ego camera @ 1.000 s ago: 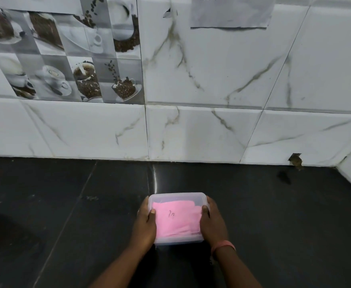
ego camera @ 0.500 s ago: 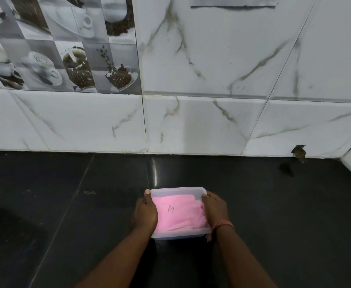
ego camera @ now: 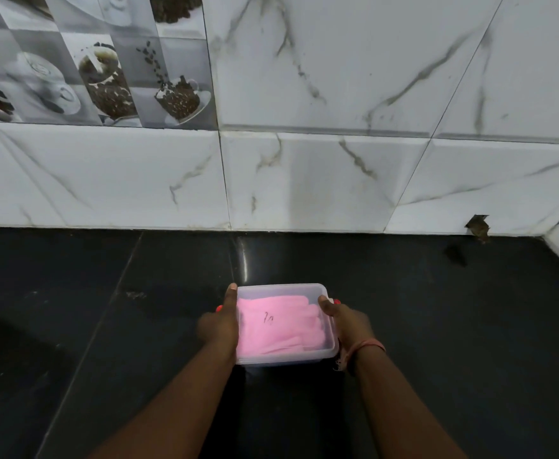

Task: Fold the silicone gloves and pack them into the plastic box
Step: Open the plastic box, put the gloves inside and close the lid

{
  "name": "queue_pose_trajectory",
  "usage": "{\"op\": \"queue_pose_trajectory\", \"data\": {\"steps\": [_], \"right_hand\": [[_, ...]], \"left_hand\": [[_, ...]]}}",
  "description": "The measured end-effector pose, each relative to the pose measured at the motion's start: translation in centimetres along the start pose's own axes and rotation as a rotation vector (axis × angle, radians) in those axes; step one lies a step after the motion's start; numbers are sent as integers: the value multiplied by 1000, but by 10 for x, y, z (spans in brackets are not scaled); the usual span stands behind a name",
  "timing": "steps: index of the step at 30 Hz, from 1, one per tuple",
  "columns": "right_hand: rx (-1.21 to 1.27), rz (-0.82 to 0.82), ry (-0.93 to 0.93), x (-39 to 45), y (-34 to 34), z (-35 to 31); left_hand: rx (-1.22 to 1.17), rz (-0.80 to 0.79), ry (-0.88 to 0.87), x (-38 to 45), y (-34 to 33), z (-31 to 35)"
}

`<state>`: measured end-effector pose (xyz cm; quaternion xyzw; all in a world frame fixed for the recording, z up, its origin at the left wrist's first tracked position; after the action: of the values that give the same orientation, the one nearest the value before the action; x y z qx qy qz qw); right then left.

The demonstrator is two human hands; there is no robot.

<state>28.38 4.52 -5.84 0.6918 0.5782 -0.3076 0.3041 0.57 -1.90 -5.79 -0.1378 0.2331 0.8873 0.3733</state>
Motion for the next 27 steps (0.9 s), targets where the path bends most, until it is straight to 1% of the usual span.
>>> {"op": "queue_pose_trajectory", "data": {"steps": [2, 4, 9, 13, 16, 19, 21, 23, 25, 27], "right_hand": [[-108, 108, 133, -4, 1, -10], [-200, 200, 235, -10, -3, -14], [-418, 425, 449, -29, -13, -10], [-456, 466, 512, -36, -16, -11], [-431, 461, 520, -36, -16, -10], [-420, 453, 508, -34, -16, -8], [-414, 452, 512, -34, -17, -8], [-415, 459, 512, -33, -18, -8], [-423, 466, 519, -33, -18, -8], [-422, 469, 525, -32, -19, -7]], "left_hand": [[125, 29, -92, 0, 7, 9], [199, 32, -150, -1, 8, 17], [211, 28, -187, -2, 7, 21], [170, -9, -202, -2, 8, 20], [67, -49, -231, -5, 9, 15], [-82, -165, -269, -12, 9, 5], [-173, -262, -267, -17, 7, -2], [-235, -316, -257, -21, 4, -8], [-256, -320, -270, -26, 3, -9], [-216, -318, -319, -30, 3, -3]]}}
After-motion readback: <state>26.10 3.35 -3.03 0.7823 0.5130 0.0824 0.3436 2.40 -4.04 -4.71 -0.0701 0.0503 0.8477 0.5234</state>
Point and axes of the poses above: each hand's wrist, its own x-axis towards the middle knuckle, its own y-axis out of the back of the hand, z = x × y, the point moved 8 cm from there along x, towards the middle knuckle, and after that the axes turned 11 degrees about -y, right-handed, at the moved point
